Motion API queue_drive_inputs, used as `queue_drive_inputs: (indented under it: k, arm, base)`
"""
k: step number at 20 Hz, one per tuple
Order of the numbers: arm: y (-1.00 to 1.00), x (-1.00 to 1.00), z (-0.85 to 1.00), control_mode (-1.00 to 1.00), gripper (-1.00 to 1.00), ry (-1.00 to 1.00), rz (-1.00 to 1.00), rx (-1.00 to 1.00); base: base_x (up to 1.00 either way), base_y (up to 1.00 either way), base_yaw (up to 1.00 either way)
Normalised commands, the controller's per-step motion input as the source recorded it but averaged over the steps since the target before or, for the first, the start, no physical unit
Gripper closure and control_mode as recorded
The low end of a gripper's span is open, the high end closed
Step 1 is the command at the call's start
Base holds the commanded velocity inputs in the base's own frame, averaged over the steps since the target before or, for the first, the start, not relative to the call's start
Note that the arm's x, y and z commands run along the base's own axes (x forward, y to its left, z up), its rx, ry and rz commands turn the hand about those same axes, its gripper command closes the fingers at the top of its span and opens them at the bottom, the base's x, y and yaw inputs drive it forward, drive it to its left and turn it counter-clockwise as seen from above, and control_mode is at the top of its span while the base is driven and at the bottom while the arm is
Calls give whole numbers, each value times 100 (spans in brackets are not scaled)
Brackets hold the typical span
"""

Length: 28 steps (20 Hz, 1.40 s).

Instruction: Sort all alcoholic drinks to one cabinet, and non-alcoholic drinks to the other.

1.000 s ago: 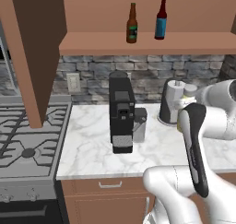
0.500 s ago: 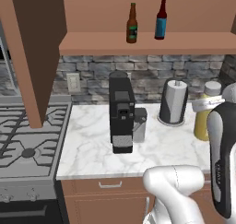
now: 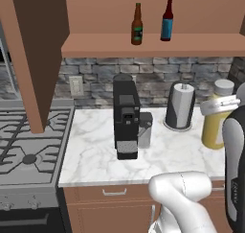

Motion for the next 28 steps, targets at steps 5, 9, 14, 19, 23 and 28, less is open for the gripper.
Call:
queue_drive_inputs:
  k: [5, 9, 14, 19, 23, 28]
  arm:
    - [2, 0, 2, -100, 100, 0, 0, 0]
    - [0, 0, 0, -100, 100, 0, 0, 0]
    - [0, 0, 0, -100, 100, 0, 0, 0]
    - [0, 0, 0, -100, 100, 0, 0, 0]
    - [0, -3, 0, 100, 100, 0, 0, 0]
    - [0, 0, 0, 100, 100, 0, 0, 0]
  base:
    - [0, 0, 0]
    - [0, 0, 0]
    - [0, 0, 0]
    - [0, 0, 0]
    - [-21, 0, 0]
    - [-86, -1, 0]
